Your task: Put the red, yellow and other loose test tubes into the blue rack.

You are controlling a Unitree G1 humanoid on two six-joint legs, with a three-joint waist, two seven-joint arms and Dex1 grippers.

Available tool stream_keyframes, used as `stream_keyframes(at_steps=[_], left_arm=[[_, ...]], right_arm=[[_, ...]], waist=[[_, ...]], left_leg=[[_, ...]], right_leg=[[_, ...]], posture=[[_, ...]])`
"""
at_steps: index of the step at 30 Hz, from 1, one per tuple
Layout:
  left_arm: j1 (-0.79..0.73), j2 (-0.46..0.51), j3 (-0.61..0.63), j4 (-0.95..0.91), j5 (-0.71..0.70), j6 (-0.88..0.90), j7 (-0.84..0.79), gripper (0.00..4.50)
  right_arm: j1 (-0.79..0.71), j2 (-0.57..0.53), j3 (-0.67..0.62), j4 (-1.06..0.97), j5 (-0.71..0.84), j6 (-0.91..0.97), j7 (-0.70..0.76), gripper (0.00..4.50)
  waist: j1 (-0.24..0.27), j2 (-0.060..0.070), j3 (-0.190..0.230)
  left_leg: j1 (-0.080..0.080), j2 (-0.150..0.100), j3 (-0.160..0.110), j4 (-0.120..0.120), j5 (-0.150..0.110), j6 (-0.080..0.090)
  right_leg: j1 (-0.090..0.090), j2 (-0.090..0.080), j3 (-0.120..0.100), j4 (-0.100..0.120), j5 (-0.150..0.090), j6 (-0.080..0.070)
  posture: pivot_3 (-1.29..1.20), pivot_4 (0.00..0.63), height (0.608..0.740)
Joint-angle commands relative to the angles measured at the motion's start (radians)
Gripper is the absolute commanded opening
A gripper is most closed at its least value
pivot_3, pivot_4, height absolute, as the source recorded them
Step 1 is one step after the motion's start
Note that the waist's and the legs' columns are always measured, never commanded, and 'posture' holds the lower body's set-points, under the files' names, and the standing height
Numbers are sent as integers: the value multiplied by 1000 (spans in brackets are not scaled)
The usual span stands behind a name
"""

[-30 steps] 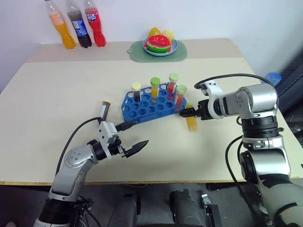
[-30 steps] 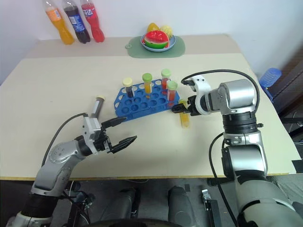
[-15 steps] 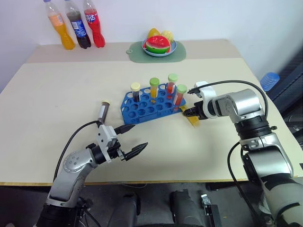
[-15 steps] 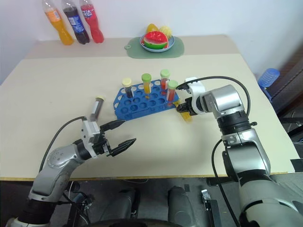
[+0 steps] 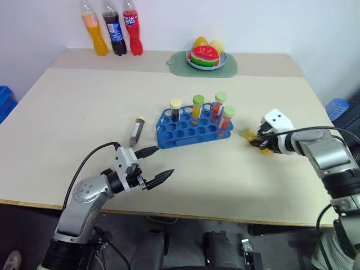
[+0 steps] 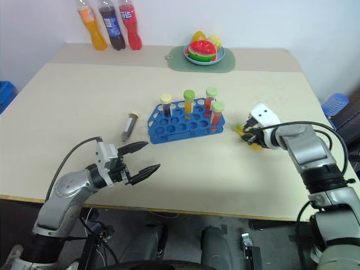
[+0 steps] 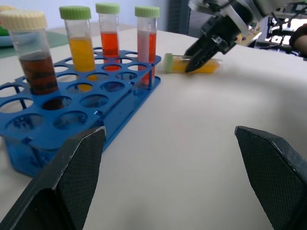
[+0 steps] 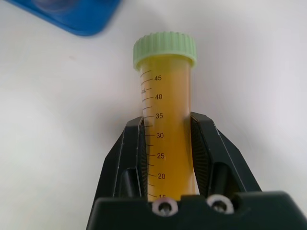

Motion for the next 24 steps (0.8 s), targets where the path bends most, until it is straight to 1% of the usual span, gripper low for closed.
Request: stream_keyframes(at_steps=[1, 3, 6, 8, 11, 13, 15, 16, 18, 20, 24], left_arm=[[-22, 7, 7, 1, -2, -19, -20, 4500], [-29, 10, 8, 8, -2, -20, -29, 4500], [-38, 15, 12, 21, 0, -23, -42, 4500], [-48, 16, 14, 30, -2, -22, -49, 4500], [-60, 17, 17, 43, -1, -26, -57, 4500], [-65, 17, 20, 50, -1, -27, -60, 4500], [-62, 15, 27, 49, -4, -28, -55, 4500], [-56, 11, 33, 47, -7, -30, -48, 4500], [-43, 3, 45, 39, -23, -22, -37, 4500], [-24, 5, 55, 25, -29, -20, -35, 4500], [3, 14, 84, 4, -52, -12, -30, 4500]], right_arm=[[176, 31, -144, -70, 60, -95, -4, 780], [256, 36, -171, -162, 79, -123, 26, 780], [344, 73, -206, -297, 157, -173, 96, 780], [369, 108, -206, -372, 205, -196, 137, 780], [349, 207, -183, -426, 244, -292, 169, 780], [319, 268, -167, -421, 247, -328, 165, 780], [269, 351, -126, -375, 200, -441, 147, 780], [236, 409, -109, -340, 186, -488, 122, 780], [185, 492, -89, -278, 164, -550, 85, 780], [130, 573, -78, -195, 115, -655, 29, 780], [41, 677, -94, -42, 62, -800, -69, 780]], waist=[[0, -2, -1], [-5, -2, -1], [-9, -2, -1], [-20, -2, -1], [-55, -1, -1], [-67, 0, 0], [-69, 3, 1], [-69, 3, 1], [-67, 3, 1], [-65, 3, 1], [-58, 3, 2]], left_leg=[[0, 0, -1, -1, 0, 0], [0, 0, 0, -1, -1, 1], [0, 2, 0, -3, -1, 2], [1, 4, 0, -3, -1, 2], [2, 6, 1, -3, -1, 2], [2, 7, 1, -3, -1, 2], [2, 8, 2, -3, -1, 2], [2, 8, 2, -3, -1, 1], [2, 8, 3, -3, -1, 1], [2, 7, 2, -3, -1, 1], [0, 6, 2, -4, 0, -1]], right_leg=[[0, 0, 0, 0, 0, 0], [-1, 0, 0, 0, 0, 1], [-3, 1, -1, 1, 1, 2], [-3, 3, -1, 2, 1, 2], [-3, 5, -1, 4, 1, 1], [-4, 6, 0, 4, 1, 1], [-6, 7, 1, 6, 1, 1], [-6, 7, 1, 7, 1, 1], [-7, 7, 2, 8, 1, 1], [-8, 6, 2, 8, 1, 1], [-10, 4, 2, 11, 1, 1]], posture=[[0, 150, 740], [0, 150, 740], [0, 150, 740], [0, 150, 740], [0, 150, 740], [0, 150, 740], [0, 150, 740], [0, 150, 740], [0, 150, 740], [0, 150, 740], [0, 150, 740]])
